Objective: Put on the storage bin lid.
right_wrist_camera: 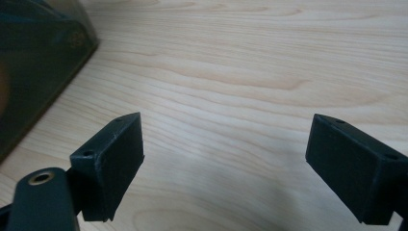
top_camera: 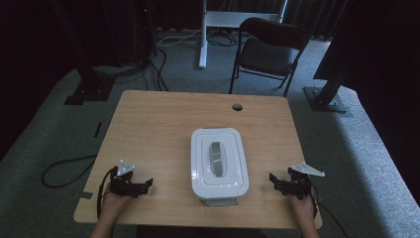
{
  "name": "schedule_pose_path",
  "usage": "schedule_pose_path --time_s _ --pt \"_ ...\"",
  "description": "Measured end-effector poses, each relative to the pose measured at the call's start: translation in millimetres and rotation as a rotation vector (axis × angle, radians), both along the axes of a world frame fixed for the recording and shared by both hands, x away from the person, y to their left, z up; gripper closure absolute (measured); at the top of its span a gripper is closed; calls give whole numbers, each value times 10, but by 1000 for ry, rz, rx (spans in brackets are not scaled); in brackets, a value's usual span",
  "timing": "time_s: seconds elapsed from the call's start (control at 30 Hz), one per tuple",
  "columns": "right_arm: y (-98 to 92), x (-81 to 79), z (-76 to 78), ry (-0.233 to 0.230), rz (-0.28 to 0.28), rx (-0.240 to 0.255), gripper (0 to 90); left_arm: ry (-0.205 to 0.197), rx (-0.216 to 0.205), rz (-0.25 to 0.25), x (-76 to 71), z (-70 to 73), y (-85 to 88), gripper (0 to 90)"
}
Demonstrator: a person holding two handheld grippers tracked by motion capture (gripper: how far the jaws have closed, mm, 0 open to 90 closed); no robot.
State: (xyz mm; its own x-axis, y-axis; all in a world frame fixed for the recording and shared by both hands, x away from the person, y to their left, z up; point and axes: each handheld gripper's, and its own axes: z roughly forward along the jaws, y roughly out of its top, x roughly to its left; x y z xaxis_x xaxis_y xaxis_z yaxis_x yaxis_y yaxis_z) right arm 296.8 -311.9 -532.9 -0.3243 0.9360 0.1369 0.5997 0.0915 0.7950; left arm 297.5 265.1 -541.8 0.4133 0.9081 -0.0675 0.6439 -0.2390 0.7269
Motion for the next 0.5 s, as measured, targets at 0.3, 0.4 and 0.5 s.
schedule_pose_path --time_s 0.3,0.4,0.5 --pt "-140 -64 -27 -7 -90 -36 125 3 11 86 -51 -11 186 1" --pt "-165 -60 -47 -3 -116 -46 126 1 0 109 -35 -7 247 1" --pt "-162 -55 -59 11 -128 -73 125 8 10 141 -24 -12 294 1"
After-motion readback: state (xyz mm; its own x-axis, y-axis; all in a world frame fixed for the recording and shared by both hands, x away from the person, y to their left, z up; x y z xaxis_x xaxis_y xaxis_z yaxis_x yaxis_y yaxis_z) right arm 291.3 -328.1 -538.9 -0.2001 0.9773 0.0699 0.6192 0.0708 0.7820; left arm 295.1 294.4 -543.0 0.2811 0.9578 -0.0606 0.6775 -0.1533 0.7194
